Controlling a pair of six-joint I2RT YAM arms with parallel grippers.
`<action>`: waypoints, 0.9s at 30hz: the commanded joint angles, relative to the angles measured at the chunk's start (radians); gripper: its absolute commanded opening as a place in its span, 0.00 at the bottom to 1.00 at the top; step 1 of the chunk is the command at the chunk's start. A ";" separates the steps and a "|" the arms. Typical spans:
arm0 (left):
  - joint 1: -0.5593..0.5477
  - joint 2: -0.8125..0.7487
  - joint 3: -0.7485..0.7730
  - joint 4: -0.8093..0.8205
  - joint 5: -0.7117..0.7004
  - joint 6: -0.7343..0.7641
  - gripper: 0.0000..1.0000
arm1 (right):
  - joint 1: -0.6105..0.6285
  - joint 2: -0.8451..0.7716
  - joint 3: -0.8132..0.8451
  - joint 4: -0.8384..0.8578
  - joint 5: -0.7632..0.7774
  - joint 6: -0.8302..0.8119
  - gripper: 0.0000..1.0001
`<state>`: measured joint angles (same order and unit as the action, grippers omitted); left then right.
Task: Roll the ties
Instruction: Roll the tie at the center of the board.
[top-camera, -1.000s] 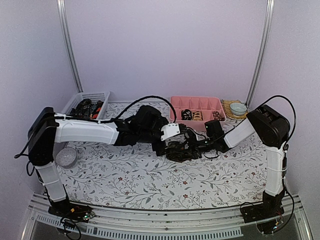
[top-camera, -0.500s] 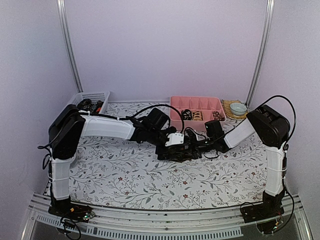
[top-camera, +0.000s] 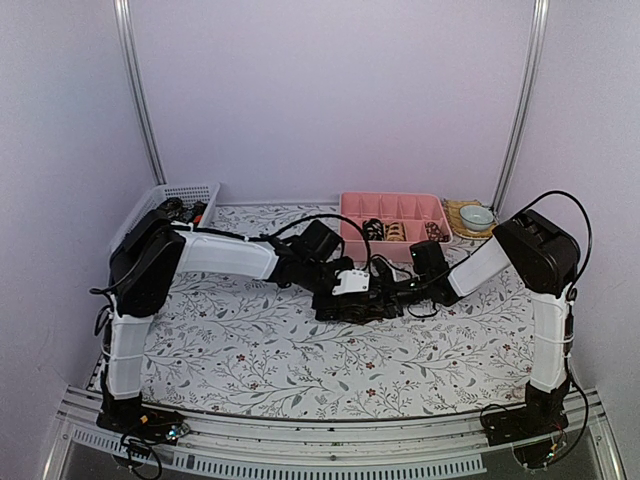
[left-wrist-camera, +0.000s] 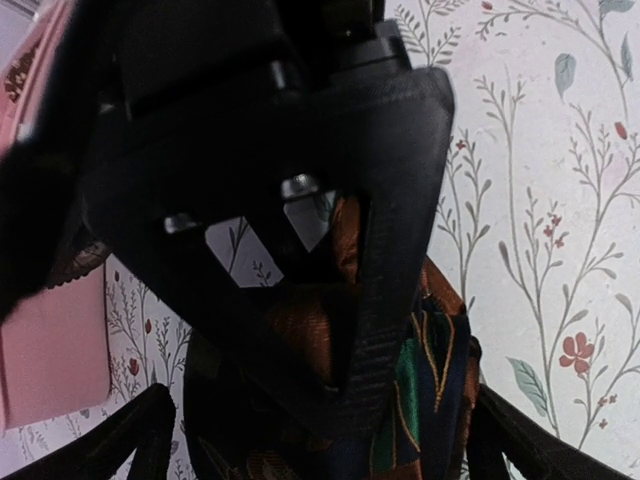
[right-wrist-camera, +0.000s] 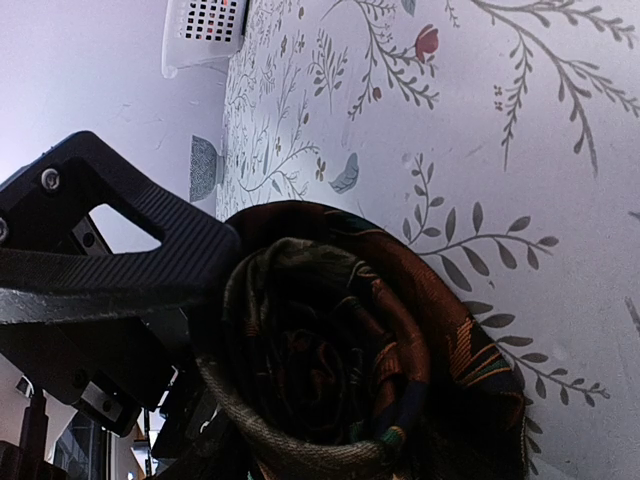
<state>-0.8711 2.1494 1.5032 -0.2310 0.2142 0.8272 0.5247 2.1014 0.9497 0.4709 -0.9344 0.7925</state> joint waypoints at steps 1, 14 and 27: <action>0.014 0.039 0.034 -0.040 0.002 0.032 1.00 | 0.010 0.083 -0.049 -0.161 0.080 -0.017 0.51; 0.040 0.120 0.182 -0.202 0.109 -0.034 1.00 | 0.011 0.075 -0.051 -0.155 0.074 -0.014 0.51; 0.044 0.123 0.210 -0.213 0.126 -0.105 0.70 | 0.011 0.073 -0.052 -0.153 0.074 -0.014 0.51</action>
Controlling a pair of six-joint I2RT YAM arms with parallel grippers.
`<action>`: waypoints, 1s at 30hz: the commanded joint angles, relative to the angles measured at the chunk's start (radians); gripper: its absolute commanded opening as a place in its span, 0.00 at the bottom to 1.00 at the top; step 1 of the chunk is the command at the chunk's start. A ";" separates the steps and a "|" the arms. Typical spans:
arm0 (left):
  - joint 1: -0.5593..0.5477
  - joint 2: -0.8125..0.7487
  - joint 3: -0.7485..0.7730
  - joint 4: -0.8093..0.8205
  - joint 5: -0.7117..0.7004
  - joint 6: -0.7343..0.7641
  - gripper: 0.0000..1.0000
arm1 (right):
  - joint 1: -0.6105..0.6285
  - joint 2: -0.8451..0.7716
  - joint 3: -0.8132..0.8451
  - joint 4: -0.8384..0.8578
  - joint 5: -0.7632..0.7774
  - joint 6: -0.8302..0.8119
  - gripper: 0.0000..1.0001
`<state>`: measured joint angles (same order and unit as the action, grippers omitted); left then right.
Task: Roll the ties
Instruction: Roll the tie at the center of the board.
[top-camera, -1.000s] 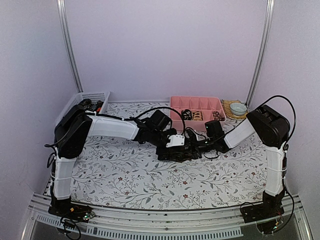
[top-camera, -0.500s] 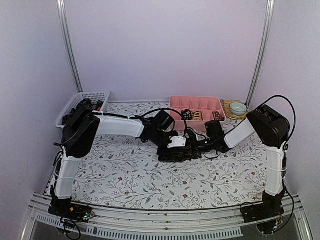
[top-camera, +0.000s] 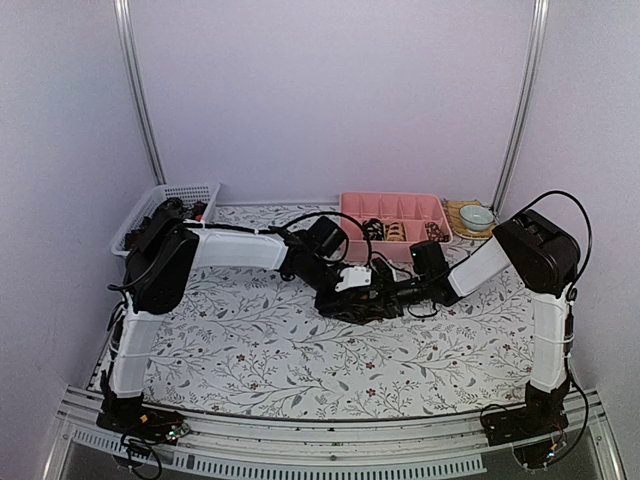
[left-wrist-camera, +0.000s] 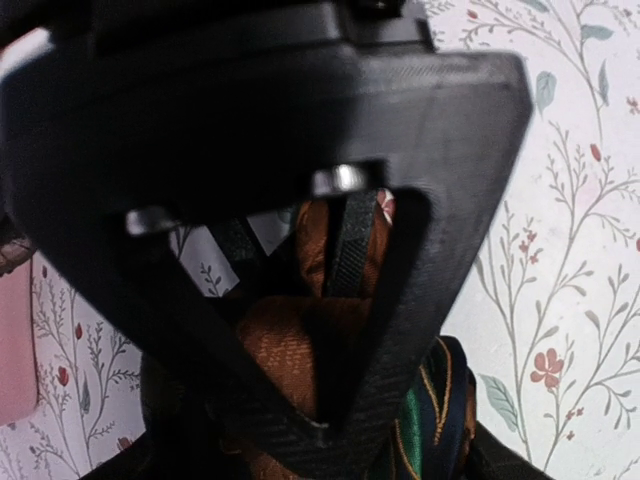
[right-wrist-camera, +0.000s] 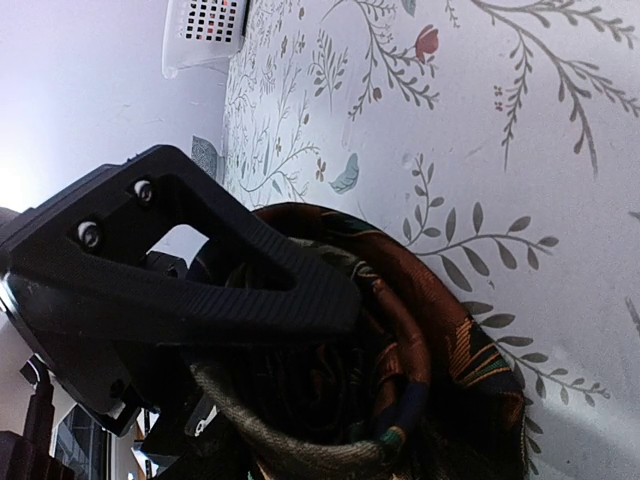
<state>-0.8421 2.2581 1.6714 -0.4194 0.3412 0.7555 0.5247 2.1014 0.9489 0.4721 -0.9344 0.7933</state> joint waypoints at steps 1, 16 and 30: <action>0.014 0.018 0.046 -0.028 -0.011 -0.041 0.64 | 0.011 0.073 -0.053 -0.154 0.073 -0.014 0.51; 0.005 -0.073 -0.093 0.090 -0.135 -0.215 0.47 | 0.015 0.071 -0.069 -0.124 0.044 0.008 0.55; -0.008 -0.124 -0.170 0.138 -0.170 -0.290 0.57 | 0.015 0.036 -0.098 -0.015 -0.011 0.078 0.54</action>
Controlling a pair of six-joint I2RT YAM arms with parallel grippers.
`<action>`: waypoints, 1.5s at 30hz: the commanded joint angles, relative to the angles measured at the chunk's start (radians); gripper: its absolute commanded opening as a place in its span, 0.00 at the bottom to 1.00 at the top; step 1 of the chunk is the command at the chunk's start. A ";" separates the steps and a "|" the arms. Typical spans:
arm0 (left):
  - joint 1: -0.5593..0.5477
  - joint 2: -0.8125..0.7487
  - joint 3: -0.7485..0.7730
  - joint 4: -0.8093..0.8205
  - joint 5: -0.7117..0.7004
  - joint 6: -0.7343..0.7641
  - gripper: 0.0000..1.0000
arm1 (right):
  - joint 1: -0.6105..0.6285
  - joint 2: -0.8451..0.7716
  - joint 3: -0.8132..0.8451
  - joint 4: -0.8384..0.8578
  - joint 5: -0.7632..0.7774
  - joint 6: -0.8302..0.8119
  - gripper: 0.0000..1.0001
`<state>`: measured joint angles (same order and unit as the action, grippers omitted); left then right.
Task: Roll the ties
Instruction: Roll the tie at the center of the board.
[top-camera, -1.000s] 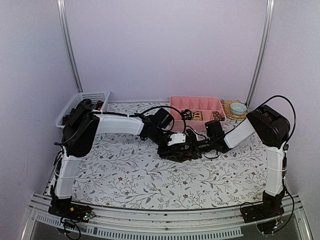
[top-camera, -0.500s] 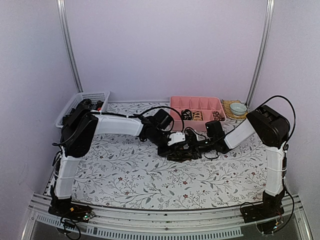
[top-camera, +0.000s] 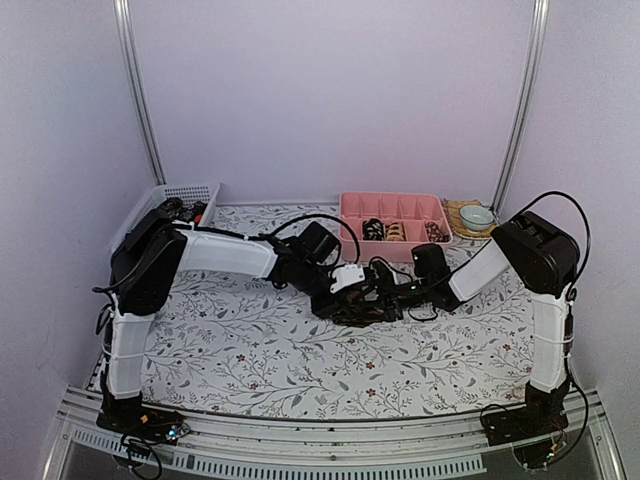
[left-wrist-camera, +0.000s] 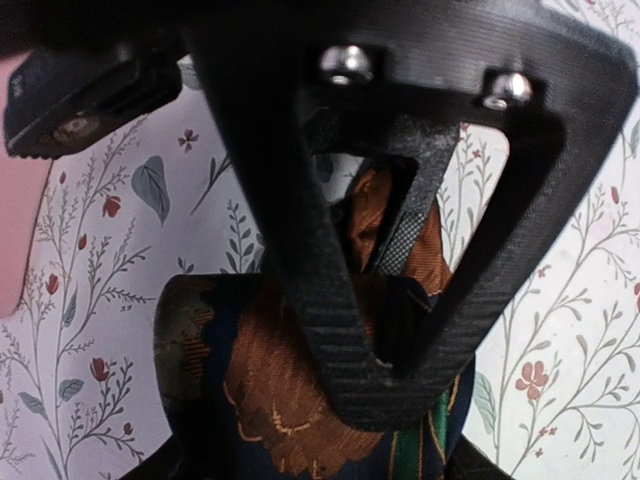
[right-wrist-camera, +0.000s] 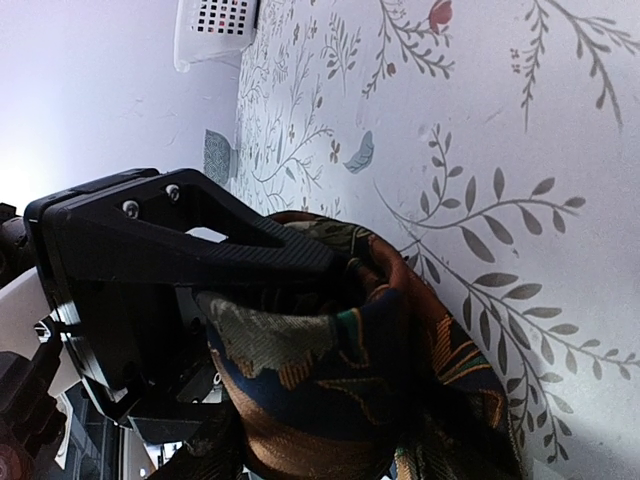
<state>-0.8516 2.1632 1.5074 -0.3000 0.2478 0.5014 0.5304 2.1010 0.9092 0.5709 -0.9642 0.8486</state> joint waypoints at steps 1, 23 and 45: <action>0.001 -0.026 0.000 0.018 -0.108 -0.047 0.58 | 0.010 0.030 -0.061 -0.110 0.016 0.028 0.53; 0.005 -0.031 0.031 -0.147 0.113 0.015 0.49 | 0.022 -0.028 -0.041 -0.246 0.028 -0.039 0.61; 0.005 -0.087 -0.097 -0.029 -0.022 -0.058 0.50 | 0.014 -0.053 -0.076 -0.219 -0.002 -0.046 0.50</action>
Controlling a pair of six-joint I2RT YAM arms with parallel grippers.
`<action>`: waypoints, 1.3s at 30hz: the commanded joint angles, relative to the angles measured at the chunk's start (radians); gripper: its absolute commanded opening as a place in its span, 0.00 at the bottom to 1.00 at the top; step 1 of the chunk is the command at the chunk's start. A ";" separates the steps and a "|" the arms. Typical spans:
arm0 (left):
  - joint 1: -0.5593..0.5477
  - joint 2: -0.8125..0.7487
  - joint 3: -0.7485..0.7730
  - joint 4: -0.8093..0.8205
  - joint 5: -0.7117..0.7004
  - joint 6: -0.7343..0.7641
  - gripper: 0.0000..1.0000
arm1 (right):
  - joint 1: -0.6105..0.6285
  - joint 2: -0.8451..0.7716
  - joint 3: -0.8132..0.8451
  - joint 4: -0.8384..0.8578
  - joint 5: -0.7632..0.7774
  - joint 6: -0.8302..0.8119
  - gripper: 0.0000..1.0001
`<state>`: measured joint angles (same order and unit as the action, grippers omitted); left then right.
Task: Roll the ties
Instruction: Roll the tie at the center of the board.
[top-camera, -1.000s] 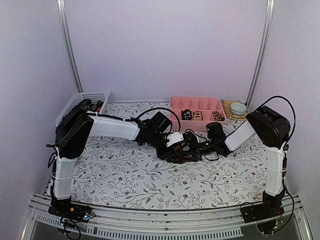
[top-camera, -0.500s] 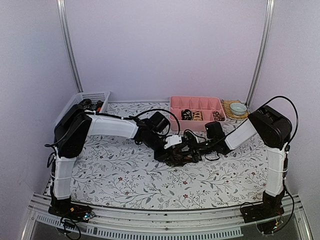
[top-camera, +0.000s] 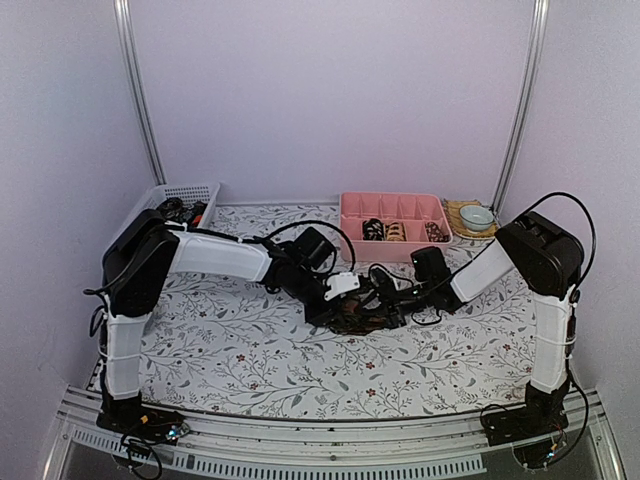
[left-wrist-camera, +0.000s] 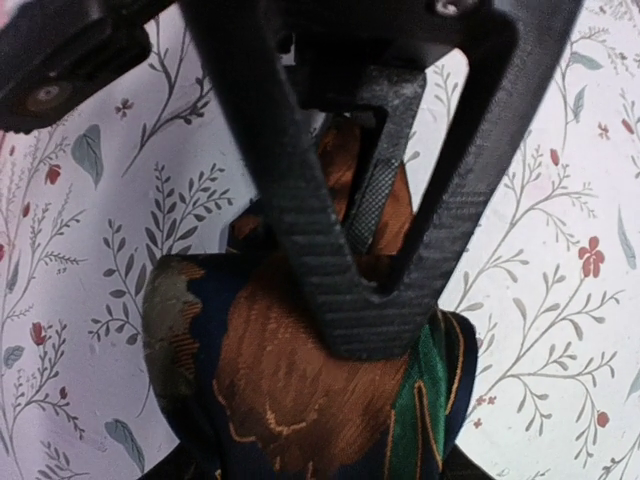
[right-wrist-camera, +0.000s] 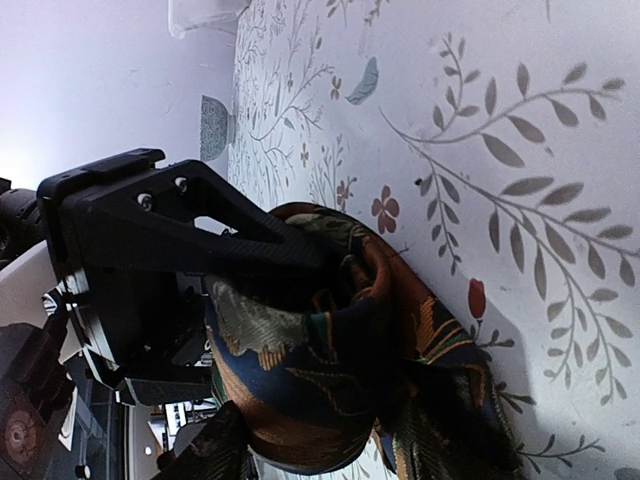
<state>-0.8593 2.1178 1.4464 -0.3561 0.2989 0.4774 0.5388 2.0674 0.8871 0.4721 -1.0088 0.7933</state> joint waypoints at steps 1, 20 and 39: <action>0.012 -0.042 -0.038 0.032 -0.075 -0.037 0.50 | 0.006 -0.020 -0.054 -0.118 0.039 0.013 0.47; -0.058 -0.017 -0.034 0.102 -0.313 -0.191 0.58 | 0.017 -0.014 -0.068 0.021 -0.039 0.117 0.18; -0.103 -0.098 -0.149 0.239 -0.509 -0.290 0.60 | 0.057 0.006 -0.078 0.176 -0.113 0.248 0.00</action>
<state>-0.9611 2.0384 1.3083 -0.1837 -0.0933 0.2287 0.5522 2.0674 0.8104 0.6479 -1.0443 1.0233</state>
